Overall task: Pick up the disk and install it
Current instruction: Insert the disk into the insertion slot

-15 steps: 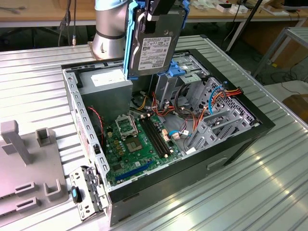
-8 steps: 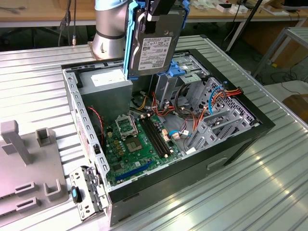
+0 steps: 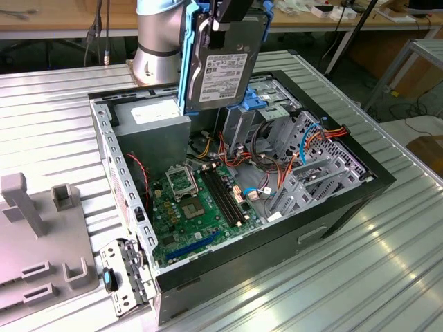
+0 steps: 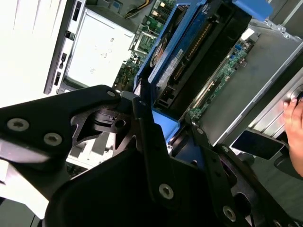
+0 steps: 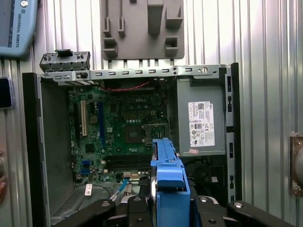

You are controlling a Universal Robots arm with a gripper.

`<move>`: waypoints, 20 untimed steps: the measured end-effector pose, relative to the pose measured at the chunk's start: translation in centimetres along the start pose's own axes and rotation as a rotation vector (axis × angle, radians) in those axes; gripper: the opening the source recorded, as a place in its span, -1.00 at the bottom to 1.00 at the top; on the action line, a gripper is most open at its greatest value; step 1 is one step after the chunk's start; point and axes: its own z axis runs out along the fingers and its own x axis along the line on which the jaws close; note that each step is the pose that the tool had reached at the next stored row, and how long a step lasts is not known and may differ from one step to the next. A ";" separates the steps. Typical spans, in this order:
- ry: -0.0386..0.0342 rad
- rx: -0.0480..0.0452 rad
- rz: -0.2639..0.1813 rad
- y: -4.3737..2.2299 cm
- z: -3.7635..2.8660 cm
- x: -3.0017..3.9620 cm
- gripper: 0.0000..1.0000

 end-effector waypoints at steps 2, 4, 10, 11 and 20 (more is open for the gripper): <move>0.0005 -0.0001 0.000 -0.02 0.05 0.51 -0.25; 0.0004 0.0000 0.000 -0.08 0.26 1.91 -0.25; 0.0003 -0.0003 0.000 -2.97 0.93 3.75 -0.25; 0.0004 -0.0003 0.000 -3.42 0.97 3.73 -0.25; 0.0000 -0.0006 -0.003 -7.74 1.32 4.74 -0.25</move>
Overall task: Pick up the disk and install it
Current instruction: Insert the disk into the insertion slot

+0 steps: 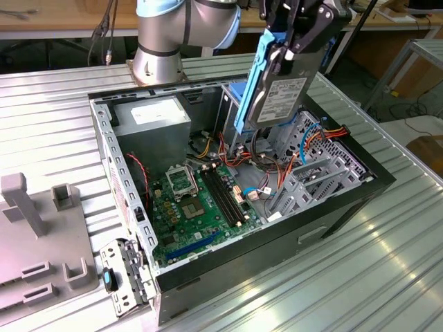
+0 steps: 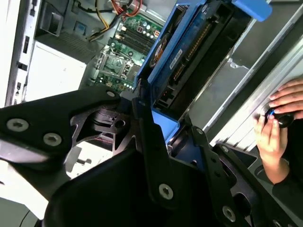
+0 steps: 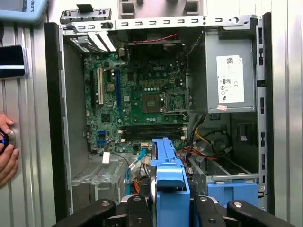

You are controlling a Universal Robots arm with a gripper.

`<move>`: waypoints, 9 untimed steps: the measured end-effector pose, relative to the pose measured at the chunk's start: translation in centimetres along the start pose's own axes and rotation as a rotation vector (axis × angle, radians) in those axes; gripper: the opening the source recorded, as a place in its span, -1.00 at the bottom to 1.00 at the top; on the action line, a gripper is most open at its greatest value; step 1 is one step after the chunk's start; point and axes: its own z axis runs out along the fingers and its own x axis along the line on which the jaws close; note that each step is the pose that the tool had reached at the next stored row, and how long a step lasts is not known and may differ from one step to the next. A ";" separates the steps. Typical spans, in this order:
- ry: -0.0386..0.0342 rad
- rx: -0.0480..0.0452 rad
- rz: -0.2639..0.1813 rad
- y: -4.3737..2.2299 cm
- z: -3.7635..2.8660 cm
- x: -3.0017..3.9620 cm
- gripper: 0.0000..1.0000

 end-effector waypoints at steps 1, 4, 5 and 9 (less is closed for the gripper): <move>0.0002 -0.0001 0.000 -0.05 0.00 0.48 -0.25; -0.0006 -0.0001 0.000 -0.16 0.08 1.93 -0.25; -0.0010 -0.0001 0.000 -0.22 0.11 2.62 -0.25; -0.0013 -0.0001 -0.009 -0.36 0.22 3.27 -0.25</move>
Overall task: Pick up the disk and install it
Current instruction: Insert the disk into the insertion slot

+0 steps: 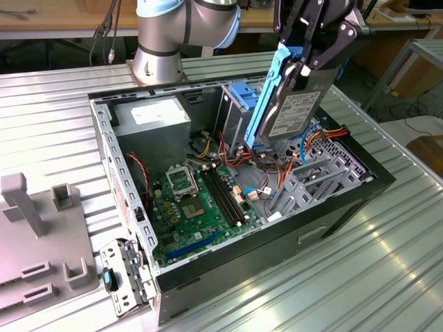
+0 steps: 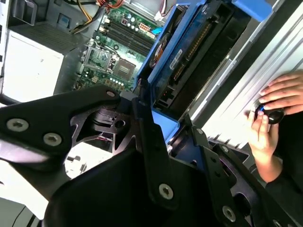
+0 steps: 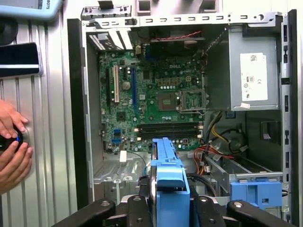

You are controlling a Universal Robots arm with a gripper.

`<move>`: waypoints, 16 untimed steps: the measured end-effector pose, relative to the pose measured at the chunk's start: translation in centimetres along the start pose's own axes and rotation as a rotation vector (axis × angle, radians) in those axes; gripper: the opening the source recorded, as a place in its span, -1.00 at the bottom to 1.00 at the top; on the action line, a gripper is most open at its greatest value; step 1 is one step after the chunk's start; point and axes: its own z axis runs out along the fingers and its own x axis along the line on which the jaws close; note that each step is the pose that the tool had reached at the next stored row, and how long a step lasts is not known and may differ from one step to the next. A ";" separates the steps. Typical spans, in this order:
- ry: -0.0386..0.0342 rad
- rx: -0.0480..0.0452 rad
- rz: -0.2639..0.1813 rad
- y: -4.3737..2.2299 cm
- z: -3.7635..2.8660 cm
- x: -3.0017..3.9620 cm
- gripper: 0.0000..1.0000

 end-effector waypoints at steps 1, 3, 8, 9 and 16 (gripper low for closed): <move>-0.0002 0.0001 -0.015 -0.08 0.08 0.01 -0.25; -0.0006 0.0001 -0.031 -0.25 0.21 0.04 -0.25; -0.0007 0.0001 -0.034 -1.33 0.58 1.42 -0.25; -0.0005 0.0001 -0.034 -1.60 0.68 1.83 -0.25; -0.0005 0.0001 -0.034 -4.50 1.21 3.29 -0.25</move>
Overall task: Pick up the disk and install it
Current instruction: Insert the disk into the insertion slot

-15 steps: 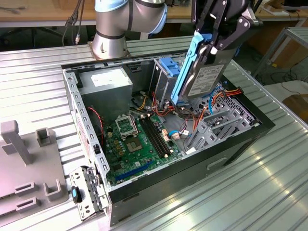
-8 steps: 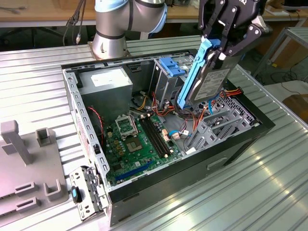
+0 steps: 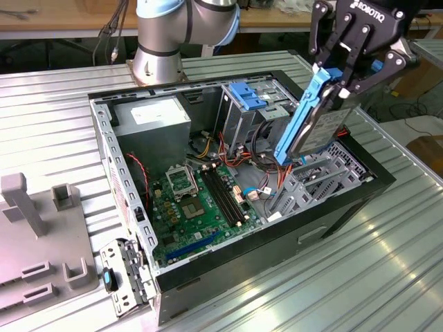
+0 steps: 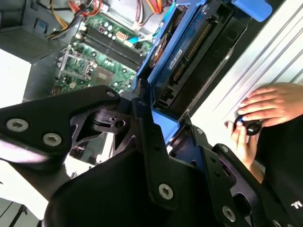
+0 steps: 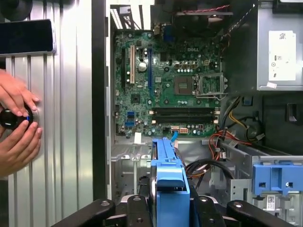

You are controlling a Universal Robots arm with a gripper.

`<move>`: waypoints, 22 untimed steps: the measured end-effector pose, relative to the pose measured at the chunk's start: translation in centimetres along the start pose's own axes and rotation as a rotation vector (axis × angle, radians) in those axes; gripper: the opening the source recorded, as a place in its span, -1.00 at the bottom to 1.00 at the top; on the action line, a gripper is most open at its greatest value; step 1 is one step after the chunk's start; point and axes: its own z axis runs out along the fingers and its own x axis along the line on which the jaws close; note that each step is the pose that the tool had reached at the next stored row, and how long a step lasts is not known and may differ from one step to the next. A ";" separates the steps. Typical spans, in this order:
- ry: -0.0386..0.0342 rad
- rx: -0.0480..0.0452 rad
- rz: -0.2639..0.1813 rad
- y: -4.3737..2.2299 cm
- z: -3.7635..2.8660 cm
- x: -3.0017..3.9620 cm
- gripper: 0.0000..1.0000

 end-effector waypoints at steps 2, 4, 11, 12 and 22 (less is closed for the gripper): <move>-0.0001 0.0000 0.000 -1.05 0.14 0.26 -0.25; -0.0001 -0.0001 0.000 -2.12 0.29 0.43 -0.25; 0.0044 -0.0003 0.033 -3.28 0.79 0.62 -0.25; 0.0055 -0.0003 0.038 -3.29 0.88 0.62 -0.25; 0.0058 -0.0003 0.042 -3.44 2.64 1.59 -0.25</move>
